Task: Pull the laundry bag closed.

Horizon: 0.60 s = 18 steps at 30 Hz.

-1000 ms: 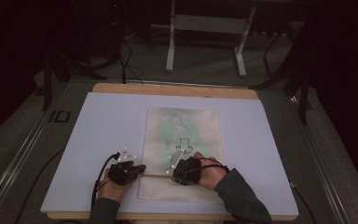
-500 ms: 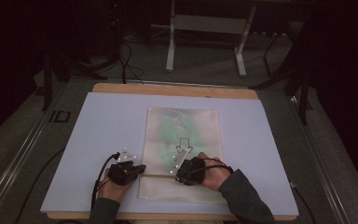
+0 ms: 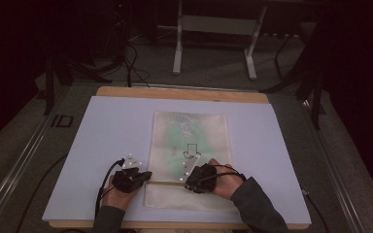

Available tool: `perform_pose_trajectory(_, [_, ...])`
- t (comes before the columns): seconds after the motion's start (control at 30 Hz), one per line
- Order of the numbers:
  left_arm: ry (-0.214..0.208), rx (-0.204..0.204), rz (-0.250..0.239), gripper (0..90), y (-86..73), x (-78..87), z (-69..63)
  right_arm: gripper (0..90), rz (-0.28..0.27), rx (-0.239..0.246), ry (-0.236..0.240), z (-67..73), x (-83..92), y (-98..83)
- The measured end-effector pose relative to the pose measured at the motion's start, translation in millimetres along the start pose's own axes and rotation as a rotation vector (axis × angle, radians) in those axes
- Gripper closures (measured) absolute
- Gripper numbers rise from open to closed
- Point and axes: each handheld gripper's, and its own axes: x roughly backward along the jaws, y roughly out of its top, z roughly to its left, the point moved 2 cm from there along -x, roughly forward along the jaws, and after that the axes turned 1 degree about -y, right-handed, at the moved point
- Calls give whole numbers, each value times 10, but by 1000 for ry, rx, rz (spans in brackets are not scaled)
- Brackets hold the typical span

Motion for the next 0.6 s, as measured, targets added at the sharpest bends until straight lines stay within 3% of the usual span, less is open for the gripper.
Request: perform_pose_trajectory(0.6, [0,0,-2,893,-2,0,-1,824,-6,-20,7,-7,62,-137])
